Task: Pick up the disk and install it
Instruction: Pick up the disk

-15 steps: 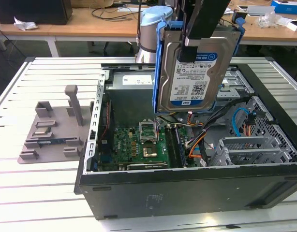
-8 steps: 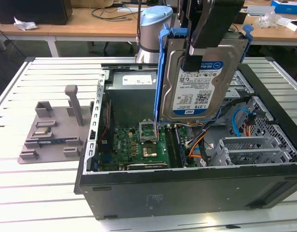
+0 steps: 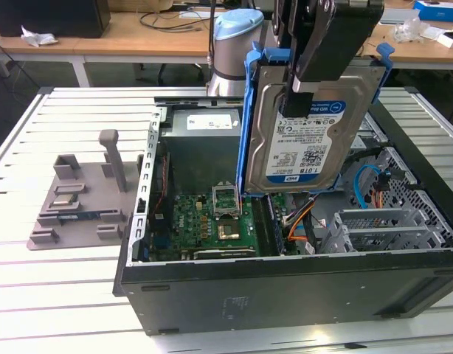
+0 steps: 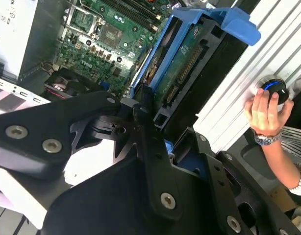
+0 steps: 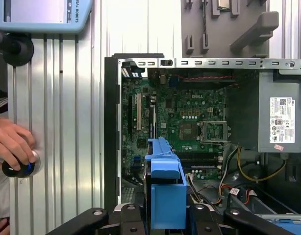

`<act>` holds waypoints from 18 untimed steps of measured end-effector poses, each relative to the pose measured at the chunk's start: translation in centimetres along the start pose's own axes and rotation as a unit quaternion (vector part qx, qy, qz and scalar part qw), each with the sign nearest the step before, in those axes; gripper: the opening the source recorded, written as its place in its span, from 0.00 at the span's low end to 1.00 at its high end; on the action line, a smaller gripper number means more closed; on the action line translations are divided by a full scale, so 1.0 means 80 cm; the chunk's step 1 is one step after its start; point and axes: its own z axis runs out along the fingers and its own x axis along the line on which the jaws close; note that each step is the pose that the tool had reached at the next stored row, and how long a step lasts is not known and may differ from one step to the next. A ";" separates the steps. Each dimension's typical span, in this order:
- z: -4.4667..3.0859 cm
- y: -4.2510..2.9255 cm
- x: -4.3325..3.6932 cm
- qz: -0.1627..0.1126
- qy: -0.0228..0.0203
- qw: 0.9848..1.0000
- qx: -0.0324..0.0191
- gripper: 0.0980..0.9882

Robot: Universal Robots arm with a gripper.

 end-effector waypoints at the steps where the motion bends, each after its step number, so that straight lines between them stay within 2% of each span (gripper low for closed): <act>1: 0.0000 0.0000 0.000 0.000 -0.002 1.000 0.000 0.30; 2: 0.0000 -0.0001 0.000 0.000 -0.006 1.000 0.000 0.30; 3: 0.0000 -0.0001 0.000 0.001 -0.018 1.000 0.000 0.30; 4: 0.0000 0.0000 0.001 0.001 -0.025 1.000 0.000 0.30; 14: 0.0001 0.0000 0.002 0.001 -0.025 1.000 0.000 0.30; 18: 0.0004 -0.0001 0.011 0.001 -0.024 1.000 0.000 0.30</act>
